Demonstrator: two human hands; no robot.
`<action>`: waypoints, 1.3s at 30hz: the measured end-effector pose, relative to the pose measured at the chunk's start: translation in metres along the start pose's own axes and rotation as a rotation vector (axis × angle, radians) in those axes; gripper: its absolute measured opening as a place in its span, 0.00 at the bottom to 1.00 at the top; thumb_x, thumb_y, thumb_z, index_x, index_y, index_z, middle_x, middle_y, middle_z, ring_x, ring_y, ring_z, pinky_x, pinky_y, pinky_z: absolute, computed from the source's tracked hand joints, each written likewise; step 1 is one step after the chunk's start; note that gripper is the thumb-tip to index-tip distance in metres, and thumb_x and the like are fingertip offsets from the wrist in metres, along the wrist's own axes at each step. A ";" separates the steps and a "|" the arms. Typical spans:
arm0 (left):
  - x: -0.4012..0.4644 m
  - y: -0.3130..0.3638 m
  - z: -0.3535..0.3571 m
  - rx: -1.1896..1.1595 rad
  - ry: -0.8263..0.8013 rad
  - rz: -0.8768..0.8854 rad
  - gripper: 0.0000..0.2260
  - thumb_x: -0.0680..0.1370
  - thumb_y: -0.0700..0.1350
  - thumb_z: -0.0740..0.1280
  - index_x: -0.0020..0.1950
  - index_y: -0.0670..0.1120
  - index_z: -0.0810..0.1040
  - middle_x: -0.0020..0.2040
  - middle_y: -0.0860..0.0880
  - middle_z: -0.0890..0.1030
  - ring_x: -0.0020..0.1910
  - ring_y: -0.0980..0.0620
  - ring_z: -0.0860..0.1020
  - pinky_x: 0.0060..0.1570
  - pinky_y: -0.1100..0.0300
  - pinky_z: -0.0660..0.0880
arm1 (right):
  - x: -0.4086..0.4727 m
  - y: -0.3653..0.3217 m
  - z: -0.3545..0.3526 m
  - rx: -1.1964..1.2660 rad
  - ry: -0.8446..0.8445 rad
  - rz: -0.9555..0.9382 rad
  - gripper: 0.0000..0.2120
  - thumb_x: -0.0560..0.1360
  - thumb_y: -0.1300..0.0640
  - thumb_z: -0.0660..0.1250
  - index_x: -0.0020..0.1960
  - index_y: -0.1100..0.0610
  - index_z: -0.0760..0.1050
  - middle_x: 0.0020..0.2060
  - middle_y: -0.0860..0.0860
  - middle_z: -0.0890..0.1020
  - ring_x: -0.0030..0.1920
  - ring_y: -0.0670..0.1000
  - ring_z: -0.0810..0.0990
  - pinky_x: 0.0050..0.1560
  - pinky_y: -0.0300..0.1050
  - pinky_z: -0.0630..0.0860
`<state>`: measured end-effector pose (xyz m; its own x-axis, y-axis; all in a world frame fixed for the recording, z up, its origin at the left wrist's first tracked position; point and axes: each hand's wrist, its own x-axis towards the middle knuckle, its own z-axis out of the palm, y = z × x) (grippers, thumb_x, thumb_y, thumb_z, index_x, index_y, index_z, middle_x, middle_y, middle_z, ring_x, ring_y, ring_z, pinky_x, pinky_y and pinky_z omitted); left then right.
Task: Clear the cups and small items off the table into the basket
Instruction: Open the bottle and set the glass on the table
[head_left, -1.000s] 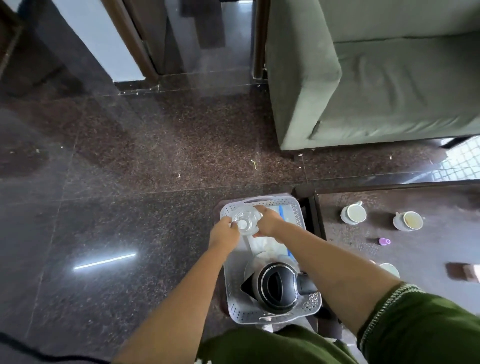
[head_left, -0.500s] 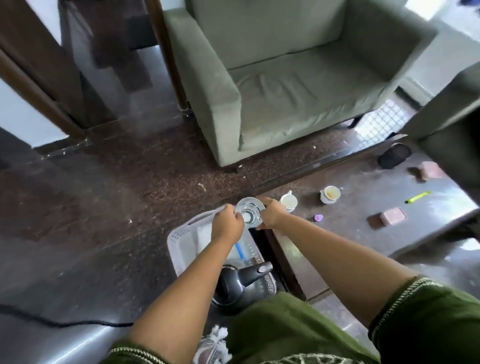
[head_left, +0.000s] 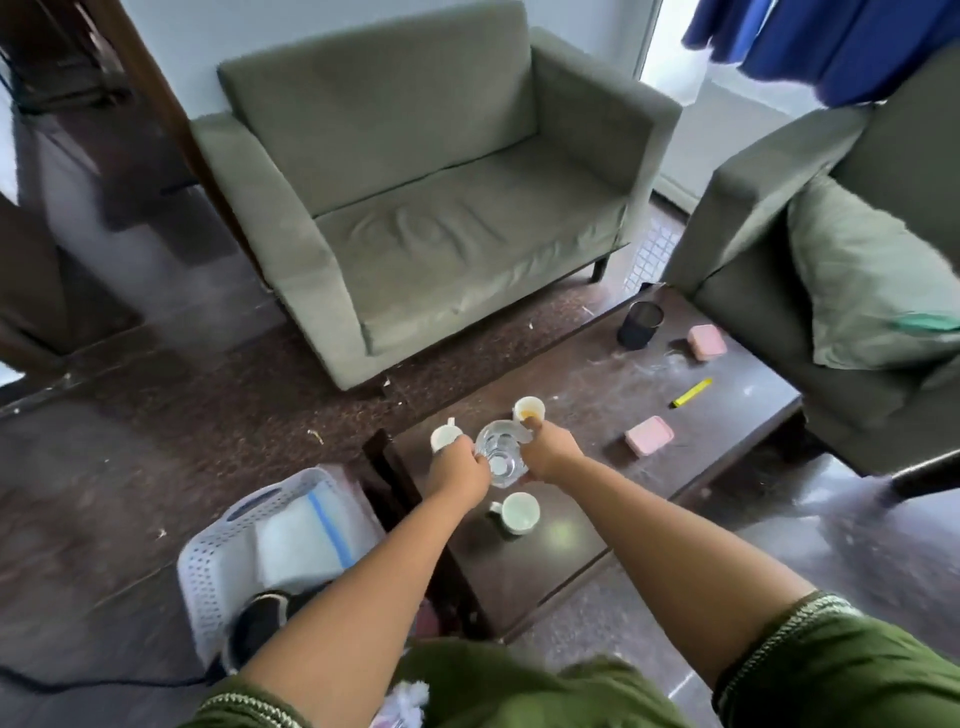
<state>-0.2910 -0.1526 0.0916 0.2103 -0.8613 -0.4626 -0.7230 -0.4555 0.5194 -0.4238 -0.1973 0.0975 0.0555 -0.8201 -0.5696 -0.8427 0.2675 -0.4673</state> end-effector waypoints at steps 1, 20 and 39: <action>-0.004 0.011 0.012 0.004 0.003 -0.025 0.06 0.78 0.43 0.59 0.47 0.42 0.73 0.52 0.40 0.80 0.51 0.41 0.77 0.43 0.55 0.69 | -0.001 0.016 -0.006 0.006 -0.015 0.006 0.24 0.75 0.61 0.62 0.71 0.57 0.66 0.62 0.59 0.78 0.61 0.60 0.78 0.59 0.50 0.77; 0.062 0.238 0.180 -0.217 0.059 -0.117 0.05 0.79 0.41 0.59 0.49 0.44 0.73 0.53 0.40 0.81 0.53 0.40 0.78 0.47 0.55 0.71 | 0.109 0.206 -0.196 0.037 -0.015 -0.044 0.18 0.73 0.65 0.63 0.63 0.57 0.72 0.58 0.58 0.79 0.56 0.59 0.80 0.54 0.53 0.80; 0.243 0.198 0.295 -0.241 0.001 -0.240 0.07 0.74 0.44 0.64 0.51 0.48 0.76 0.50 0.45 0.84 0.50 0.43 0.82 0.52 0.48 0.79 | 0.317 0.257 -0.138 0.039 -0.079 0.012 0.29 0.74 0.71 0.55 0.72 0.52 0.68 0.65 0.57 0.76 0.60 0.58 0.79 0.58 0.52 0.79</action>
<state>-0.5770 -0.3855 -0.1299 0.3561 -0.7232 -0.5918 -0.4767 -0.6852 0.5506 -0.6969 -0.4584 -0.1099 0.0886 -0.7748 -0.6260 -0.8223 0.2977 -0.4850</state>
